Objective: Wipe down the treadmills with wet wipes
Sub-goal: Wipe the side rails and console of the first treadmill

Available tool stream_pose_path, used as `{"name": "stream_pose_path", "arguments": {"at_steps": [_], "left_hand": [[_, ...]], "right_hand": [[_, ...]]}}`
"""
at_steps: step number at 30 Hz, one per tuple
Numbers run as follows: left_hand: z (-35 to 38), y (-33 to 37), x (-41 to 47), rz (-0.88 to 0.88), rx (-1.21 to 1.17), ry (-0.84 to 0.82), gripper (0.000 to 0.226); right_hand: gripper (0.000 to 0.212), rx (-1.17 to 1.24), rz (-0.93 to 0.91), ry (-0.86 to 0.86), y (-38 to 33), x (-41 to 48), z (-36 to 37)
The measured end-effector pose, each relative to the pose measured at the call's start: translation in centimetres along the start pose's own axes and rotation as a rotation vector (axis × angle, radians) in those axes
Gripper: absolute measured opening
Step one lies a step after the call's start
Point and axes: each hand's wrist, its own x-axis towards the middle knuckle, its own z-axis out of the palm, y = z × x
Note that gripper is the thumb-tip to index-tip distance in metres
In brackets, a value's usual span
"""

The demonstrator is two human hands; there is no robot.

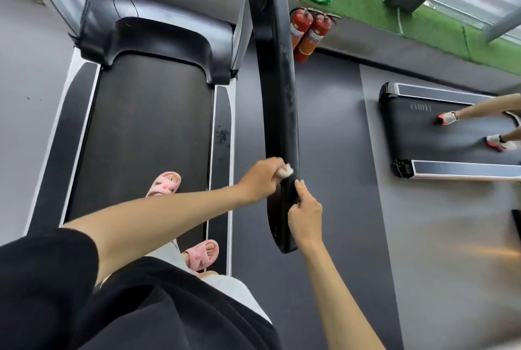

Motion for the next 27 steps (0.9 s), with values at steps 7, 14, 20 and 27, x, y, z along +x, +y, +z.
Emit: {"name": "stream_pose_path", "arguments": {"at_steps": [7,14,20,27], "left_hand": [[-4.4,0.4,4.4,-0.141,-0.009,0.268,0.017],[1.8,1.2,2.2,-0.170,-0.048,0.347,0.015],[1.3,0.4,-3.1,0.049,0.011,0.040,0.008],[-1.5,1.1,2.6,-0.148,-0.027,0.296,0.018]], "right_hand": [[0.059,0.017,0.004,0.016,1.3,-0.9,-0.1],[0.060,0.016,0.018,0.040,2.5,-2.8,0.2],[0.059,-0.014,-0.007,0.030,2.5,-2.8,0.4],[0.064,-0.032,-0.019,0.028,2.5,-2.9,0.7]]}}
